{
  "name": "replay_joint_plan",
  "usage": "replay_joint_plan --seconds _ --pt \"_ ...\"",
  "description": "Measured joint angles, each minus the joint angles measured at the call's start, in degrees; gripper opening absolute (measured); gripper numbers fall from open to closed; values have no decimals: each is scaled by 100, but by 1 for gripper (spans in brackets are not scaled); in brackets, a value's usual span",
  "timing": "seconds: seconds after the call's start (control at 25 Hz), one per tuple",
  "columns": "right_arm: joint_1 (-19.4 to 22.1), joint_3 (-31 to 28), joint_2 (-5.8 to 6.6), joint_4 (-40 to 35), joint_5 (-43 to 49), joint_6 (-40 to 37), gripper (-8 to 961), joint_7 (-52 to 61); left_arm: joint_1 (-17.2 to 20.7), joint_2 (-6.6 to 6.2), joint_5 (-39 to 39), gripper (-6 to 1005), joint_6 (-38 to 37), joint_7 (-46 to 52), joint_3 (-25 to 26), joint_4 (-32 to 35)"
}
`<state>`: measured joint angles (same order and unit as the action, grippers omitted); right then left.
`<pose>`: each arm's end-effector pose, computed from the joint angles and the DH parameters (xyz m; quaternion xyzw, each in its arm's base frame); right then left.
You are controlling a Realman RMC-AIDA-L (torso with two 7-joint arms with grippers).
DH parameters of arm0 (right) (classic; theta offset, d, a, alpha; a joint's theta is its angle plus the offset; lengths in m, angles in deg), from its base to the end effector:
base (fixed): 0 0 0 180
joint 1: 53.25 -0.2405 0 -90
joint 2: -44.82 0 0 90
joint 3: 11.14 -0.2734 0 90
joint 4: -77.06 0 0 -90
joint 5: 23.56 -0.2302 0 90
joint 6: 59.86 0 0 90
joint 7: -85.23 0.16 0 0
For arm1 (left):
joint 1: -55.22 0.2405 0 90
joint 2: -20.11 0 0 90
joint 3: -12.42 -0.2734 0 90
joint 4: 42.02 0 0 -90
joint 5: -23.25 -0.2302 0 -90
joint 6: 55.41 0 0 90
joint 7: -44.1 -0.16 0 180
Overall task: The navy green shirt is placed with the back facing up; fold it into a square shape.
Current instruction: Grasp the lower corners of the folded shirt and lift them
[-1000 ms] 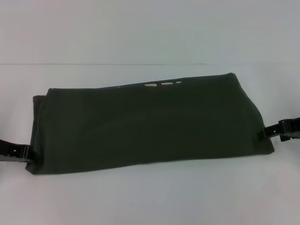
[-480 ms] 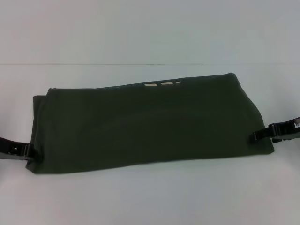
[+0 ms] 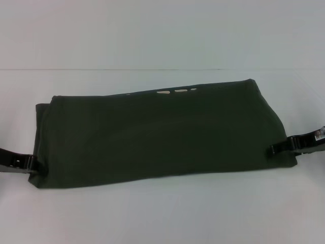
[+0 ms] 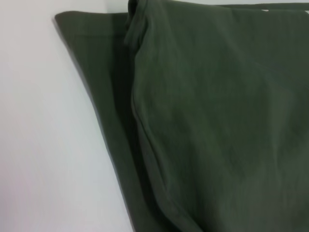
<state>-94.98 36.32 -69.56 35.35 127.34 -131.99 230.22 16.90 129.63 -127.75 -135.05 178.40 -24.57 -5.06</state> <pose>0.3132 0.4318 0.0086 -0.7850 0.5735 -0.0462 0.2297 -0.3591 0.3965 0.0435 -0.7820 -0.5935 0.0315 0.1878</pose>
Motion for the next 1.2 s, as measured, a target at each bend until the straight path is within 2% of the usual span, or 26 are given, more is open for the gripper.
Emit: replay_joint_plan --seconds 0.84,0.96,1.2 --pt "-70 -74 -44 98 -16 2 820 -63 0 4 0 9 -1 23 0 30" --pt "-68 -80 -36 94 -21 -18 649 -61 0 -3 0 9 5 26 0 30" --pt "-75 -72 -26 111 -26 -70 376 -56 0 -7 0 10 25 35 0 31"
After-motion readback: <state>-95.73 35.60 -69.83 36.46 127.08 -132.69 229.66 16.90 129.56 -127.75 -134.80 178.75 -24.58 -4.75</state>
